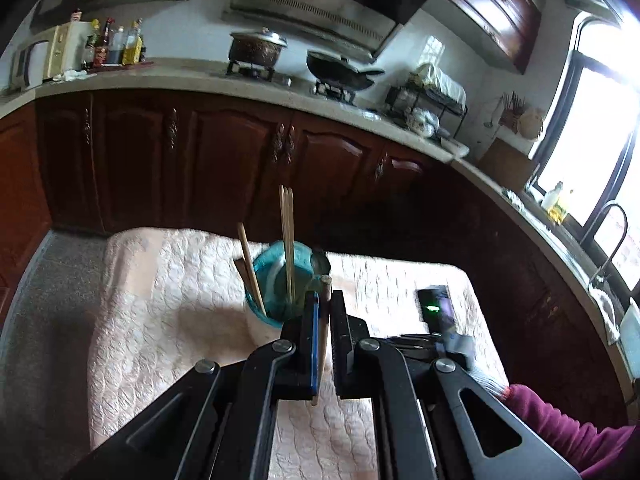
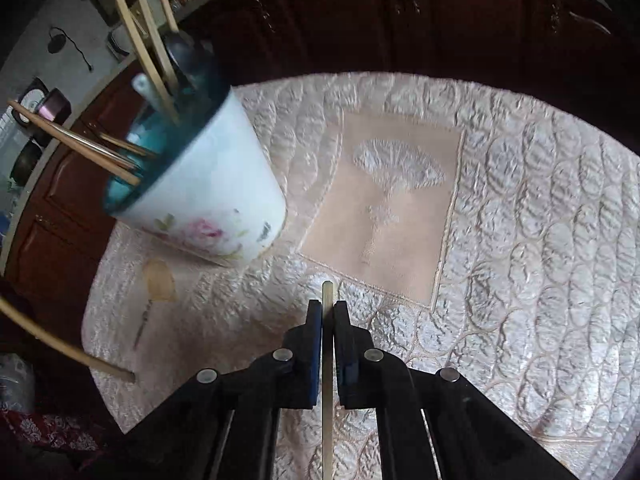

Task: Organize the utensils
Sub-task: 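Lift both chopsticks and carry them up over the floral cup, then lower both chopsticks into the floral cup and open both tools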

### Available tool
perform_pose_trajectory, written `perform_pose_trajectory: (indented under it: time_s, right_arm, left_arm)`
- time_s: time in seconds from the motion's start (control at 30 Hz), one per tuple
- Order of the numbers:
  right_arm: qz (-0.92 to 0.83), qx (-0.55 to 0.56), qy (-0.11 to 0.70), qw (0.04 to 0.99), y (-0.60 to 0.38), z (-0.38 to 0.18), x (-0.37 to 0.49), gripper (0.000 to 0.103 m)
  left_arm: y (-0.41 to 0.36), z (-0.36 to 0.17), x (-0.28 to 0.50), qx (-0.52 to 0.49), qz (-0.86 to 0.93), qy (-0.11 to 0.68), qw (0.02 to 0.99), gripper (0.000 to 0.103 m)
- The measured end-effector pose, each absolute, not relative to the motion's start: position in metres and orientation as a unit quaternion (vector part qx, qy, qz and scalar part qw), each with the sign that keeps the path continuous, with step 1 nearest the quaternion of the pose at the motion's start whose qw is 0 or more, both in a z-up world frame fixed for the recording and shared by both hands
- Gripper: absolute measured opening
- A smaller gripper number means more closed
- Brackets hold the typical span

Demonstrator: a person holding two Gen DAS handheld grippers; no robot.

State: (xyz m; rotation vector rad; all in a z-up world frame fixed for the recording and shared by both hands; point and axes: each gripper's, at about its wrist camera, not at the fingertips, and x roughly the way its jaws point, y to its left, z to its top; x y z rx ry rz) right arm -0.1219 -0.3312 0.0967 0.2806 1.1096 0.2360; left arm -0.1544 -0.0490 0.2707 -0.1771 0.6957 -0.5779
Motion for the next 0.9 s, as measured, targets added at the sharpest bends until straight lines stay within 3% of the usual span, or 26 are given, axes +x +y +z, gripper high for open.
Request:
perform_pose_trajectory:
  time_s: [0.3, 0.53, 0.9]
  right_arm:
    - [0.159, 0.147, 0.400, 0.891, -0.346, 0.228, -0.140, 0.007]
    - [0.187, 0.121, 0.332, 0.916, -0.334, 0.305, -0.130, 0.007]
    - [0.163, 0.076, 0.307, 0.935, -0.308, 0.349, -0.085, 0.007]
  left_arm:
    - [-0.048, 0.317, -0.135, -0.083, -0.263, 0.277, 0.920, 0.005]
    - [-0.064, 0.319, -0.110, -0.057, -0.245, 0.272, 0.929, 0.005]
    - [-0.091, 0.276, -0.082, -0.027, -0.231, 0.308, 0.922, 0.005]
